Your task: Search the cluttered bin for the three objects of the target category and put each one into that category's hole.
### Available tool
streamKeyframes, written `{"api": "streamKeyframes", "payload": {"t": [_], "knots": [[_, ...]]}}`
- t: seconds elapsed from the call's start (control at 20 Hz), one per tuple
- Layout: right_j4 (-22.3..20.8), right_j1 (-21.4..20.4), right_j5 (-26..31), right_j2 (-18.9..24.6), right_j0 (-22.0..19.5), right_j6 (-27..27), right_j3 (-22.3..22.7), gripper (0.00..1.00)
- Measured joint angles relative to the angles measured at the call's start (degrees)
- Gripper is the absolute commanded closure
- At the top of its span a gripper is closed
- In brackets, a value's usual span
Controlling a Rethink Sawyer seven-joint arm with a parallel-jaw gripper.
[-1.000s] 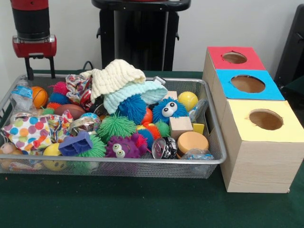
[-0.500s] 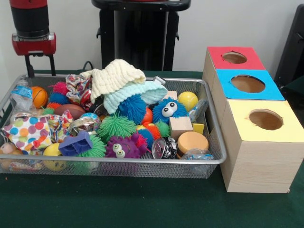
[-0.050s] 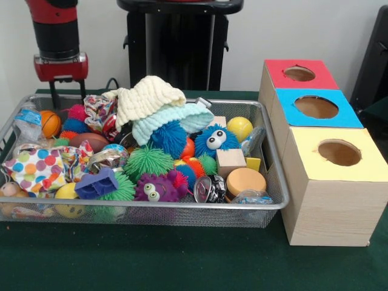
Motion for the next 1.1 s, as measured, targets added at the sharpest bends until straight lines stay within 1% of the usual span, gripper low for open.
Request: {"api": "streamKeyframes", "payload": {"t": [0.1, 0.15, 0.25, 0.3, 0.55, 0.8, 1.1], "knots": [[0.3, 0.1, -2.4, -0.7, 1.2, 0.1, 1.1, 0.0], [1.3, -0.5, -4.3, -1.3, 2.5, 0.2, 2.9, 0.0], [2.8, -1.6, -5.2, -1.6, 3.8, 0.4, 4.8, 0.0], [4.9, -3.3, -5.3, -1.8, 5.0, 0.6, 7.0, 0.0], [7.3, -5.6, -5.3, -2.3, 6.3, 0.7, 10.0, 0.0], [8.1, -5.7, -5.3, -2.4, 5.0, 0.7, 11.4, 0.0], [8.8, -5.6, -4.8, -2.0, -0.1, 0.7, 11.9, 0.0]]}}
